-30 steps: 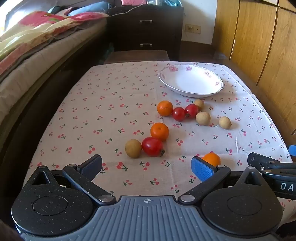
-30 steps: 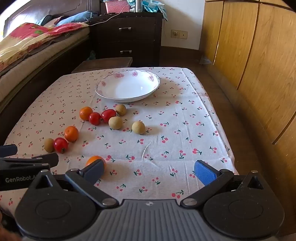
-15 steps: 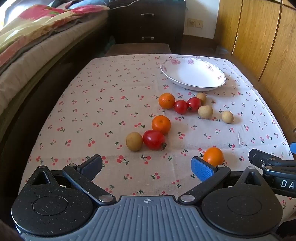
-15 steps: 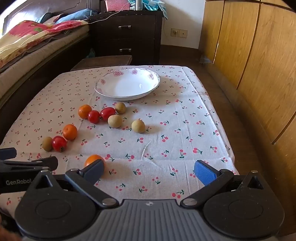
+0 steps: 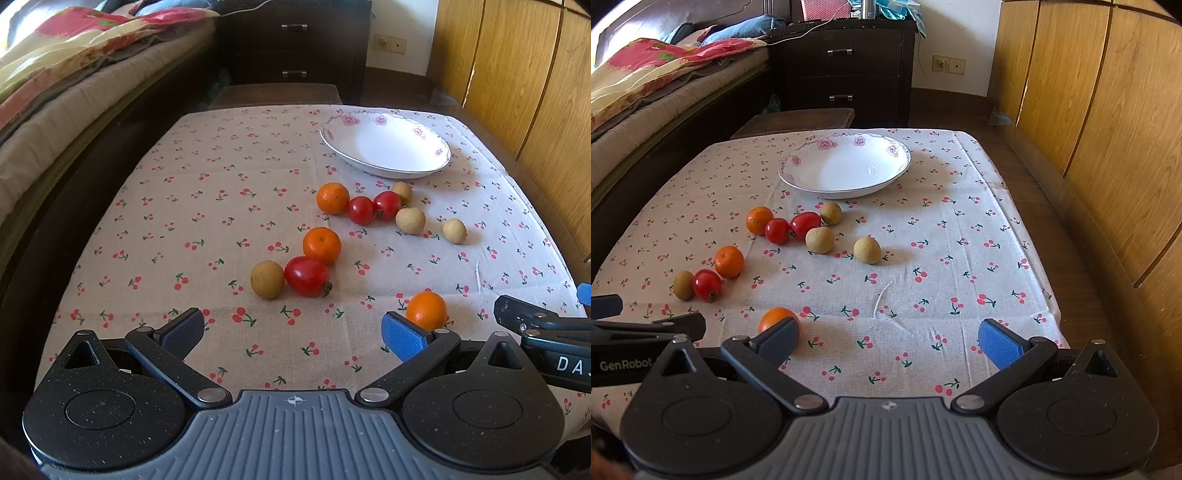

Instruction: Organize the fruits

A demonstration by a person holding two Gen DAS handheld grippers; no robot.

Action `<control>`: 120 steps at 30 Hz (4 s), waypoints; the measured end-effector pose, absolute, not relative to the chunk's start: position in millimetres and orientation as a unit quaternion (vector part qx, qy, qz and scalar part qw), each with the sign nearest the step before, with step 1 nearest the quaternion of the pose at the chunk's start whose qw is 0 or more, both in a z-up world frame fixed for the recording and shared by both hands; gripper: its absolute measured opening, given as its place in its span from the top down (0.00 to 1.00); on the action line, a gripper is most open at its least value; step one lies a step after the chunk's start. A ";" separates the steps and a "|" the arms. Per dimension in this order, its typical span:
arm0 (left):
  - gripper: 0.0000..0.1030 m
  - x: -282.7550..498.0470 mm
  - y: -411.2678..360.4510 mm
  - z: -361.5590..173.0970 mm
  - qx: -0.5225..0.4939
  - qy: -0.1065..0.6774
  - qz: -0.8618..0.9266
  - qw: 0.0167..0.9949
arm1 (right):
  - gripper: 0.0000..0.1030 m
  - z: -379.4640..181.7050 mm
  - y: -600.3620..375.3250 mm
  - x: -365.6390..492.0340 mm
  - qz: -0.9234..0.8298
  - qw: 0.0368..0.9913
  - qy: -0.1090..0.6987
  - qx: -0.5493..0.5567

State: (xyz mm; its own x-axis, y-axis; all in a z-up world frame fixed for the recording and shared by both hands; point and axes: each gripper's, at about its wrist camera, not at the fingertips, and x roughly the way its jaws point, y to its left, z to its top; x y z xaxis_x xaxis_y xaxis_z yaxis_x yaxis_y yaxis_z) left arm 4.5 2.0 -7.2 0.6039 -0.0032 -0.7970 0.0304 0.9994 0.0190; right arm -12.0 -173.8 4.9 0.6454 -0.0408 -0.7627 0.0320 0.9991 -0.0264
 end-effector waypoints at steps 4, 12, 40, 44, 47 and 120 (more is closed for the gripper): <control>0.00 4.4 1.9 -7.6 0.015 0.444 -0.009 0.896 | 0.00 4.4 -173.6 -11.4 -0.023 0.906 0.422 -0.008; 0.00 4.9 2.2 -7.6 0.015 0.445 -0.012 0.895 | 0.00 3.8 -172.4 -10.0 -0.022 0.905 0.425 -0.010; 0.00 4.9 18.9 -16.8 0.021 0.449 -0.005 0.893 | 0.13 -8.2 -153.9 0.9 0.027 0.899 0.436 -0.024; 0.00 4.8 25.6 -19.2 0.017 0.452 -0.004 0.892 | 0.26 -11.6 -145.8 4.5 0.056 0.895 0.442 -0.015; 0.00 4.3 29.0 -19.3 0.012 0.452 -0.008 0.892 | 0.36 -16.3 -138.3 9.5 0.072 0.891 0.449 -0.023; 0.65 62.2 32.7 -28.1 0.114 0.489 -0.218 0.837 | 0.67 -25.2 -138.7 26.4 0.164 0.848 0.503 0.026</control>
State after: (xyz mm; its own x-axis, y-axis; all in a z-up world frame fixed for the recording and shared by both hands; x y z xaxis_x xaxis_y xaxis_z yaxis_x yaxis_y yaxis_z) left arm 62.2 32.7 -28.1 0.4258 -0.2537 -0.8685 0.4770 0.8786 -0.0228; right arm 26.4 -138.7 -25.2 0.4394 0.3038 -0.8454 -0.2524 0.9449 0.2084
